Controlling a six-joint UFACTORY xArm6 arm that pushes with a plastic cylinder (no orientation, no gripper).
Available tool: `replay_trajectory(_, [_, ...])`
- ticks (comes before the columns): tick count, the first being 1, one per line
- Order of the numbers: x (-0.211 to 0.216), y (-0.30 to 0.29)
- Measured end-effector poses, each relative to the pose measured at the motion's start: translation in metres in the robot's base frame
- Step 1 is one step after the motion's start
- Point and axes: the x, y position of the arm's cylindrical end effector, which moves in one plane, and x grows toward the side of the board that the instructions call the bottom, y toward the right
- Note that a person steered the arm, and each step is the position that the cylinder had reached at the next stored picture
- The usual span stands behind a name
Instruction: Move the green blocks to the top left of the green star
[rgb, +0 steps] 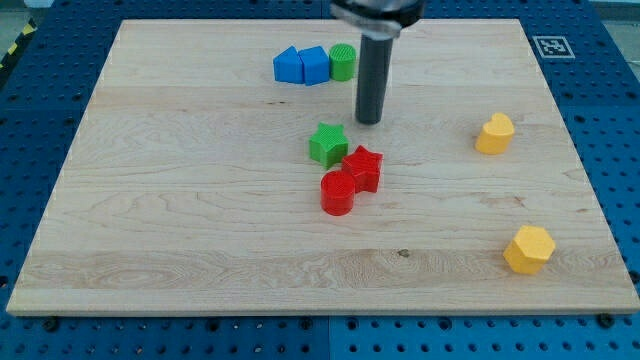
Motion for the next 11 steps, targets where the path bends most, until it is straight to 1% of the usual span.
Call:
replay_trajectory(1, [-0.037,0.023])
replay_trajectory(2, [-0.096,0.025])
replay_trajectory(3, [-0.15,0.015])
replay_trajectory(4, [-0.152,-0.021])
replay_trajectory(5, [-0.138,-0.036])
replay_trajectory(8, [-0.084,-0.03])
replay_trajectory(11, [-0.015,-0.03])
